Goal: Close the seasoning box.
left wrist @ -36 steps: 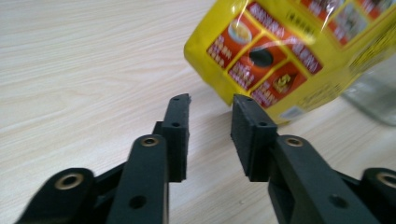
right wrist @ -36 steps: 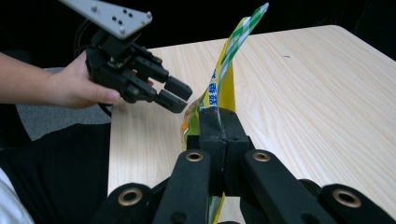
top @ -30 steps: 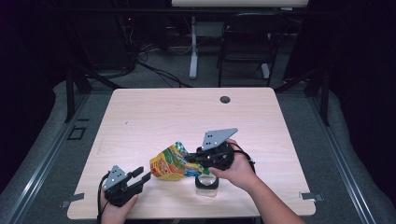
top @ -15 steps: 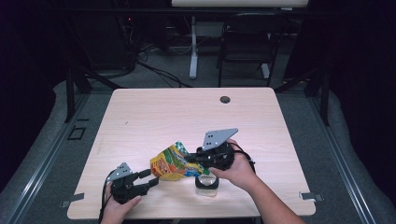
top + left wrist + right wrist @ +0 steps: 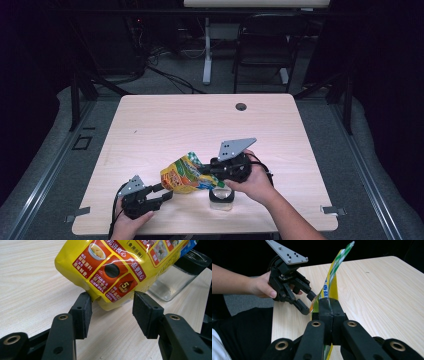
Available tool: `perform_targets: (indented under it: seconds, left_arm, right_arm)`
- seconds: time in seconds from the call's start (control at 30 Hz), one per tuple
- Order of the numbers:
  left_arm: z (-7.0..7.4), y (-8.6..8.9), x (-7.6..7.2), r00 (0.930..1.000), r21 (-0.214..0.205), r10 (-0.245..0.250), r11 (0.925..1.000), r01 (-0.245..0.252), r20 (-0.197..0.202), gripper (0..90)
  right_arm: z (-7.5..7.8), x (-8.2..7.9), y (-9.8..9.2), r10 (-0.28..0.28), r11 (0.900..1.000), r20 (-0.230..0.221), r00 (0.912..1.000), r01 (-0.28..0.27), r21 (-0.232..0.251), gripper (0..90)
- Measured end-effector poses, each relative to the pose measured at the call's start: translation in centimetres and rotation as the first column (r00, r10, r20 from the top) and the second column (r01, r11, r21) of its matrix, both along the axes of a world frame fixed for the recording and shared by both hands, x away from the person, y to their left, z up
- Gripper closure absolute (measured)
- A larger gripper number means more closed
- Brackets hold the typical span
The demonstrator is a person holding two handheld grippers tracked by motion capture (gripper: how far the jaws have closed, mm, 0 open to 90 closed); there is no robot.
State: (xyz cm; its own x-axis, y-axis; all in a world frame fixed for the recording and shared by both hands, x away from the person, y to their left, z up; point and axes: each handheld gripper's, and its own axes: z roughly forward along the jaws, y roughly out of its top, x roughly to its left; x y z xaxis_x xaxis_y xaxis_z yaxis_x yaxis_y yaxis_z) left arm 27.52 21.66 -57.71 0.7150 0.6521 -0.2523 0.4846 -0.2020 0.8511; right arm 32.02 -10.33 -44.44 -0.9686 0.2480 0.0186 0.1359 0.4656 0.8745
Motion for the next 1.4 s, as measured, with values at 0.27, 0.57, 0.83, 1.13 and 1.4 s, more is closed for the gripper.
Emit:
perform_targets:
  seconds: [0.27,0.57,0.83,1.13,1.4]
  left_arm:
    - [-0.6,0.5,0.6,0.9987,-0.085,-0.033,0.9959,0.029,-0.039,49.3]
    - [-0.9,0.1,1.3,0.9971,-0.095,-0.072,0.993,0.069,-0.024,38.0]
    - [-1.2,0.3,1.6,0.9947,-0.105,-0.092,0.9906,0.087,-0.045,38.6]
    - [-0.6,0.2,1.5,0.9961,-0.08,-0.087,0.993,0.086,-0.011,39.3]
    - [-0.5,0.4,1.1,0.9984,-0.103,-0.057,0.9931,0.056,-0.007,44.2]
  right_arm:
    - [-0.1,0.1,-0.2,-0.008,1.0,0.003,1.0,0.008,0.0,90.0]
    - [-0.1,0.0,-0.1,0.002,1.0,0.004,1.0,-0.002,0.001,90.0]
    - [-0.2,0.1,-0.2,0.002,1.0,0.002,1.0,-0.002,0.001,90.0]
    - [-0.3,0.1,-0.3,0.001,1.0,-0.001,1.0,-0.001,0.009,90.0]
    - [-0.2,0.1,-0.3,-0.004,0.9999,-0.001,1.0,0.004,0.009,90.0]
